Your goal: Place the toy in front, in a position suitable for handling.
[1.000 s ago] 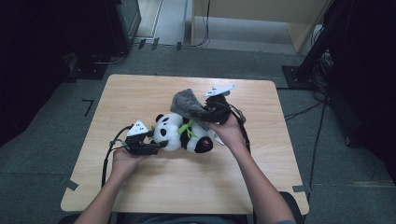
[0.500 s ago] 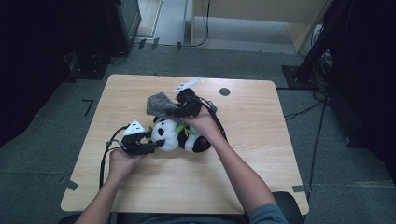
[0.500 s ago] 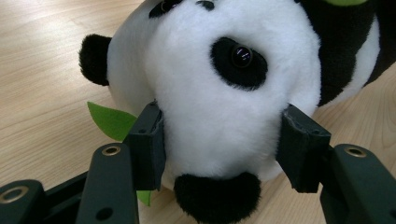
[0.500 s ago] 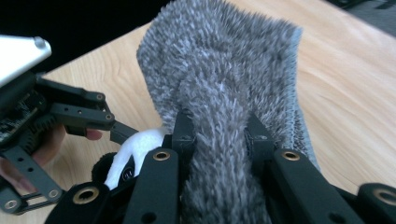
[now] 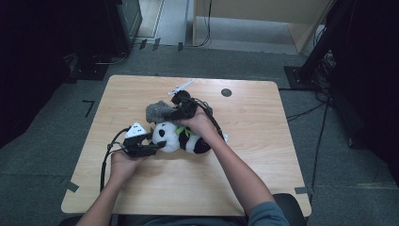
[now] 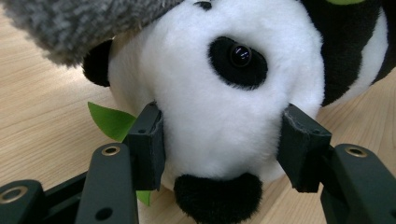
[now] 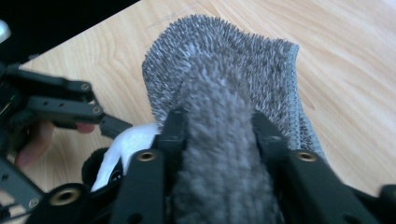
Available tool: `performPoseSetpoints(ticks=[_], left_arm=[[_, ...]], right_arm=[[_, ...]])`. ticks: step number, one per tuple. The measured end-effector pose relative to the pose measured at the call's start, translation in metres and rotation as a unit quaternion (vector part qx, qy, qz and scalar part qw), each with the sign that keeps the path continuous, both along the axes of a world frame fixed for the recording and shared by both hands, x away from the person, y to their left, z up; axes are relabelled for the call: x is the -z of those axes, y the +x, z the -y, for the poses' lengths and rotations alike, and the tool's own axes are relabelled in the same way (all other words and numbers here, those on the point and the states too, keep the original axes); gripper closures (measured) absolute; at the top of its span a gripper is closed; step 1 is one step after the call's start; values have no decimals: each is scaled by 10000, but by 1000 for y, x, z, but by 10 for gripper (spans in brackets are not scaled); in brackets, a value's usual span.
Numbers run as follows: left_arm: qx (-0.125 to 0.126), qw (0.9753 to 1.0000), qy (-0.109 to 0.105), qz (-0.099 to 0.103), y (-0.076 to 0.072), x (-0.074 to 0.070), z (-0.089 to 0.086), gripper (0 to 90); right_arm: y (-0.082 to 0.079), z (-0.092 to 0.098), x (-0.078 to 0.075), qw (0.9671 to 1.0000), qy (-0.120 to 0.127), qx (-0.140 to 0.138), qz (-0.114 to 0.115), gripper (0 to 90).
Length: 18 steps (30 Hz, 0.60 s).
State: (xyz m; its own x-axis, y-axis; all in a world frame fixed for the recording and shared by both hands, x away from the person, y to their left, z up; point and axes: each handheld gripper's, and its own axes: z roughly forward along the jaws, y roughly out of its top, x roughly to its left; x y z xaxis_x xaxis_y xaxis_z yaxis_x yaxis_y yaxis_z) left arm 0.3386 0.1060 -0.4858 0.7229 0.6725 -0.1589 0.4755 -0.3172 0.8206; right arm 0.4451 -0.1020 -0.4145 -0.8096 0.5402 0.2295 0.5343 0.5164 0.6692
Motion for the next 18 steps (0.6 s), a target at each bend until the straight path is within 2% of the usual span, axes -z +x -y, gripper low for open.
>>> performPoseSetpoints(ticks=[5, 10, 16, 18], left_arm=[[-31, 10000, -13, -15, 0, 0, 0, 419], [-60, 10000, -28, -38, -1, 0, 0, 433], [-81, 9999, -60, -85, -1, 1, 0, 437], [-86, 9999, -79, -108, -1, 1, 1, 438]], right_arm=[[0, -5, -2, 9999, -151, 14, 81, 709], [5, -6, -5, 9992, -402, 64, 20, 723], [15, 12, -3, 9969, -699, 345, -65, 726], [18, 21, -3, 9966, -698, 426, -128, 725]])
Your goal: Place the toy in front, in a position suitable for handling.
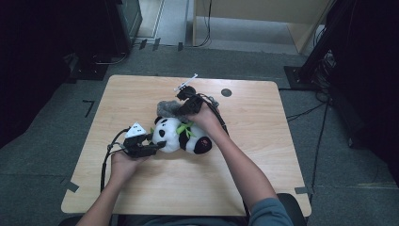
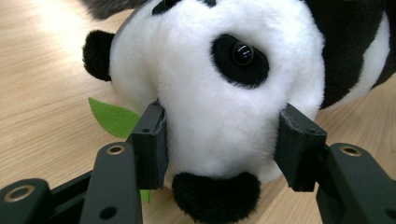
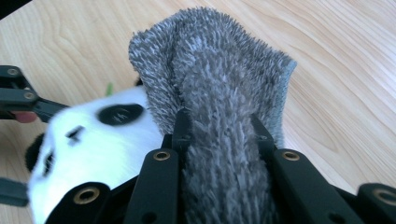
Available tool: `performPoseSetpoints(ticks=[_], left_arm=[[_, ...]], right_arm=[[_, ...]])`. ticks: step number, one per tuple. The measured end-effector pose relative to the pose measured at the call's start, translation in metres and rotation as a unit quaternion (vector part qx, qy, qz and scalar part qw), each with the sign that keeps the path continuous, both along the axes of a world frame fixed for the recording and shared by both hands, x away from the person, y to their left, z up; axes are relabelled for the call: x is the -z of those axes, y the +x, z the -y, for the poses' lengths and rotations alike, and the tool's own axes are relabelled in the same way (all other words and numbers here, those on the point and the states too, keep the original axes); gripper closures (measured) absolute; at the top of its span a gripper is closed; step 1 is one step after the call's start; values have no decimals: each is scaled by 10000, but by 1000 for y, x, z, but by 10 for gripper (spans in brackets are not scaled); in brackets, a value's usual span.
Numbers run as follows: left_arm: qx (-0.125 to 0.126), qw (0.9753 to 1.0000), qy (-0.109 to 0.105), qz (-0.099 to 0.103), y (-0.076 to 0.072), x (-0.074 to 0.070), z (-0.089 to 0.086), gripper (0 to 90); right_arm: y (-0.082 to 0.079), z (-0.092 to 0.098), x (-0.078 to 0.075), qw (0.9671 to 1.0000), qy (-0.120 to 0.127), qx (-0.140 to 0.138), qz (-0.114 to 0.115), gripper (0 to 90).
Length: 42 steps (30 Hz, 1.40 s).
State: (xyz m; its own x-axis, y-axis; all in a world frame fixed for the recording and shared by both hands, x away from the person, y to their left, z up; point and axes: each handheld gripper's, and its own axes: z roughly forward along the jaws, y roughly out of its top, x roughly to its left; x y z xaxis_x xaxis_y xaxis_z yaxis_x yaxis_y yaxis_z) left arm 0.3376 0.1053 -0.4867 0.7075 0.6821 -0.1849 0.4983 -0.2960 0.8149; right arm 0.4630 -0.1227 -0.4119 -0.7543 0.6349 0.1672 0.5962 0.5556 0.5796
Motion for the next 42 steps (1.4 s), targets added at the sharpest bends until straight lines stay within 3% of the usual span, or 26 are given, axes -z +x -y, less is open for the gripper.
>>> performPoseSetpoints(ticks=[3, 6, 9, 18, 23, 25, 30, 34, 42], left_arm=[[13, 10000, 11, 7, 0, 0, 0, 438], [5, 10000, -1, -12, 0, 0, 0, 437], [18, 10000, -2, -19, 0, 1, 0, 435], [69, 10000, 21, -10, 1, 1, -1, 427], [124, 9999, 20, 81, 1, 2, -1, 418], [174, 9997, 51, 168, 0, 4, -2, 408], [169, 9997, 11, 180, 0, 4, -2, 400], [160, 9997, -37, 160, 0, 5, -3, 396], [153, 9998, -29, 148, 1, 5, -3, 395]], right_arm=[[1, 8, -1, 10000, -8, 66, -19, 724], [0, 14, -5, 9997, -113, 107, 169, 720], [3, 25, -10, 9994, -113, 264, 187, 724], [6, 64, -9, 9982, -81, 592, -106, 734], [5, 75, -10, 9980, -162, 614, -12, 740], [4, 76, -13, 9979, -74, 644, 6, 740], [-2, 66, -31, 9981, 172, 508, 318, 738], [-7, 42, -46, 9978, 279, 253, 548, 736], [-11, -7, -43, 9978, 344, -172, 533, 733]])
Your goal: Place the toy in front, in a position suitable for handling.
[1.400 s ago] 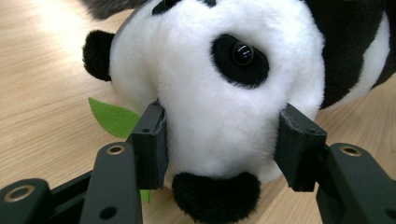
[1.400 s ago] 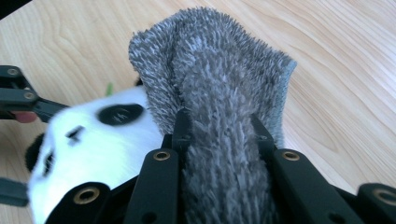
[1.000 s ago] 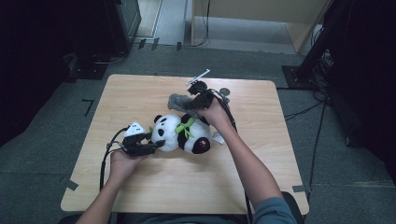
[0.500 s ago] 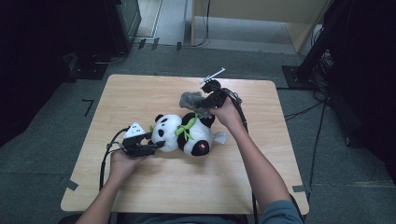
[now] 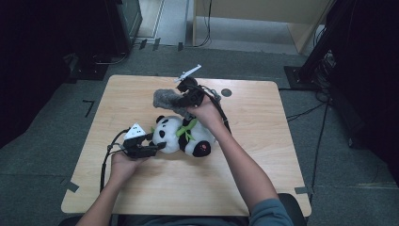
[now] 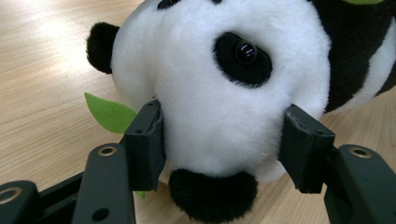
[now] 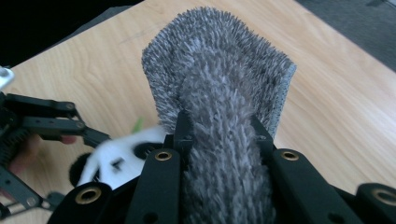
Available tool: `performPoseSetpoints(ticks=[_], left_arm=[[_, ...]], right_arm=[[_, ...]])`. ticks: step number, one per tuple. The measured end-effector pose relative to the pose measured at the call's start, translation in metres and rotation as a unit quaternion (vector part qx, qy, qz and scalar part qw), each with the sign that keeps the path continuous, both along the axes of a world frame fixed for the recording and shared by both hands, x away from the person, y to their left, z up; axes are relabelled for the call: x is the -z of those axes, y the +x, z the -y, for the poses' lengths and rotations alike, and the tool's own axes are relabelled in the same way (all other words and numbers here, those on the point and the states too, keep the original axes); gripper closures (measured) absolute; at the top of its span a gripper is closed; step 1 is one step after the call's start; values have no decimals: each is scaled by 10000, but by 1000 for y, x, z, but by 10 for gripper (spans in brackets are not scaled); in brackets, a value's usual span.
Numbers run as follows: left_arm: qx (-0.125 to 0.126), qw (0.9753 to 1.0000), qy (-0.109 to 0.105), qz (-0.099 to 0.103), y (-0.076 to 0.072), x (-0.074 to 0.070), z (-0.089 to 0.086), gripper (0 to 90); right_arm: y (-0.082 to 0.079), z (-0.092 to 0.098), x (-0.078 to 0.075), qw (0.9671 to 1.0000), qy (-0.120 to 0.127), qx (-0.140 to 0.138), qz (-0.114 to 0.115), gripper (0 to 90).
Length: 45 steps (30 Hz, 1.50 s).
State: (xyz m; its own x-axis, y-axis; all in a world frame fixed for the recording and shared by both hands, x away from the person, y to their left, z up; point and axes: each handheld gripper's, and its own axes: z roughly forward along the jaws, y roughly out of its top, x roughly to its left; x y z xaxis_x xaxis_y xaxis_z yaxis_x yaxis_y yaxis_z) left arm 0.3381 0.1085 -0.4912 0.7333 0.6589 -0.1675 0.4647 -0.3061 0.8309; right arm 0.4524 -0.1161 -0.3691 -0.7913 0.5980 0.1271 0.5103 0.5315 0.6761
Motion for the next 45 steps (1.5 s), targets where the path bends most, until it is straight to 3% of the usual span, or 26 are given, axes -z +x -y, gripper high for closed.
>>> performPoseSetpoints(ticks=[7, 10, 14, 21, 26, 31, 35, 45], left_arm=[[-44, 10000, -8, -59, 0, -1, 0, 394], [-76, 9999, -24, -91, 0, -1, 1, 395], [-84, 9999, -3, -99, 0, -1, 1, 396], [-92, 9997, 12, -211, 1, -2, 1, 403], [-110, 9996, 5, -259, 1, -3, 1, 410], [-108, 9996, -12, -275, 1, -3, 1, 414], [-110, 9995, -23, -283, 1, -2, 1, 414], [-96, 9996, -59, -240, 1, -1, 0, 412]], right_arm=[[-8, -31, 23, 9992, -134, -319, -219, 734], [-11, -33, 33, 9988, -86, -358, -309, 731], [-11, -28, 37, 9989, -45, -298, -353, 720], [-12, -5, 39, 9998, -85, -20, -204, 725], [-9, 16, 39, 9989, -379, 168, -215, 731], [-7, 36, 35, 9988, -316, 324, -202, 729], [-4, 53, 30, 9980, -305, 534, -167, 737], [-2, 87, 32, 9948, -565, 833, -129, 741]])
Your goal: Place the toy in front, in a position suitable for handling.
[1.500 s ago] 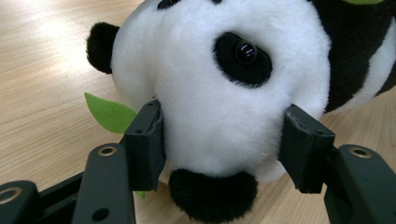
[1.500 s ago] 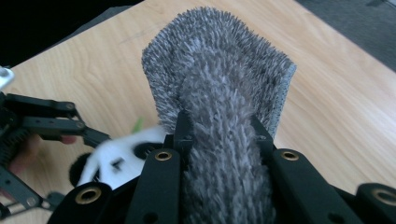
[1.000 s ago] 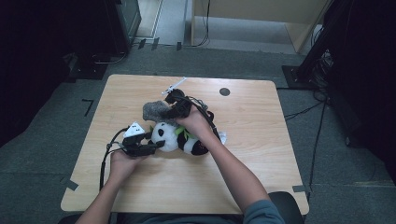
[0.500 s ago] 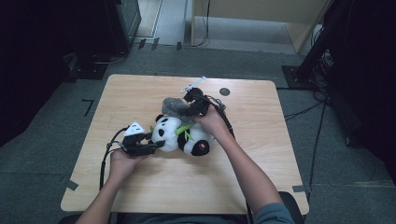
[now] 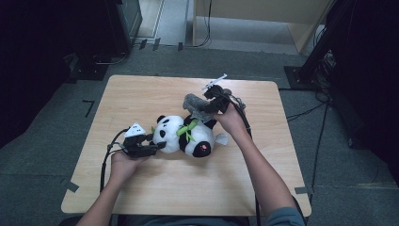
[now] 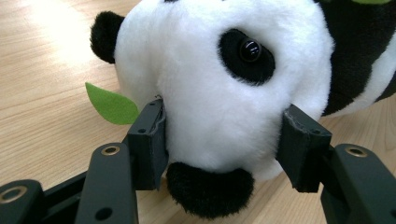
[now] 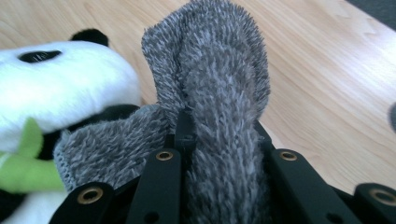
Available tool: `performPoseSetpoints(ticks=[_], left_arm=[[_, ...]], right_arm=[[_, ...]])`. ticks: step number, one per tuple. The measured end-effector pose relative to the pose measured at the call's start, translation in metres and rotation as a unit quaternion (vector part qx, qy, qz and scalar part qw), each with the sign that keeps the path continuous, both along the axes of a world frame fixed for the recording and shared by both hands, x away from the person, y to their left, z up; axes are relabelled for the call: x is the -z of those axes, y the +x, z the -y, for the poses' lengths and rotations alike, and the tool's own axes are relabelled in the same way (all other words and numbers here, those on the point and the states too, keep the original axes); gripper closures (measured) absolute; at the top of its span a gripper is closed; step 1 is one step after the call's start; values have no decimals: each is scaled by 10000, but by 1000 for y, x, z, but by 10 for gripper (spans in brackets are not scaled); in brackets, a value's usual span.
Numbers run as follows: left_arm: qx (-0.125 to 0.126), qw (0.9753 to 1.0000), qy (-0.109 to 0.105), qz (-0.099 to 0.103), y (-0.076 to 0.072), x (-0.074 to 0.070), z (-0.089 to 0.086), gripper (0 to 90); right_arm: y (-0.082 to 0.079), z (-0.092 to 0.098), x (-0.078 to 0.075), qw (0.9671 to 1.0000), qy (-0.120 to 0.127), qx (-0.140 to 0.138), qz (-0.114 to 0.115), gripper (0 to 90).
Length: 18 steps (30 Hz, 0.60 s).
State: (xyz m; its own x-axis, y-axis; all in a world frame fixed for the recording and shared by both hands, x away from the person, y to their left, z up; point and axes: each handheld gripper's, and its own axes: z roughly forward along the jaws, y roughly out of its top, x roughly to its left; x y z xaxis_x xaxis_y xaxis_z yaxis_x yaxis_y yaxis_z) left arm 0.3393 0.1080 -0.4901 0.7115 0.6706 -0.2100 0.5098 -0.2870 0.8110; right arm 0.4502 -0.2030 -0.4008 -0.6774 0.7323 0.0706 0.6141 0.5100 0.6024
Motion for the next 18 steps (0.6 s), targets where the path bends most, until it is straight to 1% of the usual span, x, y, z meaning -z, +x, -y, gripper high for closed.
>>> performPoseSetpoints(ticks=[2, 4, 7, 9, 12, 15, 18], left_arm=[[3, 10000, -9, 11, 0, 0, 0, 411], [15, 10000, -5, 15, 0, 0, -1, 410], [23, 10000, -27, 38, 0, 1, -1, 407], [17, 10000, -26, 42, 0, 1, -1, 404], [20, 10000, -19, 49, 0, 1, -1, 402], [18, 10000, -25, 59, 0, 1, -1, 401], [23, 10000, -28, 68, 0, 1, -1, 399]], right_arm=[[0, 4, -2, 10000, 27, 48, 28, 741], [0, 7, -5, 9998, 96, 77, 124, 743], [-2, 9, -14, 9992, 290, 133, 257, 744], [-4, 6, -21, 9984, 438, 92, 355, 744], [-8, -2, -30, 9965, 623, -82, 551, 743], [-13, -15, -37, 9947, 768, -285, 629, 743], [-17, -31, -38, 9933, 826, -500, 635, 742]])
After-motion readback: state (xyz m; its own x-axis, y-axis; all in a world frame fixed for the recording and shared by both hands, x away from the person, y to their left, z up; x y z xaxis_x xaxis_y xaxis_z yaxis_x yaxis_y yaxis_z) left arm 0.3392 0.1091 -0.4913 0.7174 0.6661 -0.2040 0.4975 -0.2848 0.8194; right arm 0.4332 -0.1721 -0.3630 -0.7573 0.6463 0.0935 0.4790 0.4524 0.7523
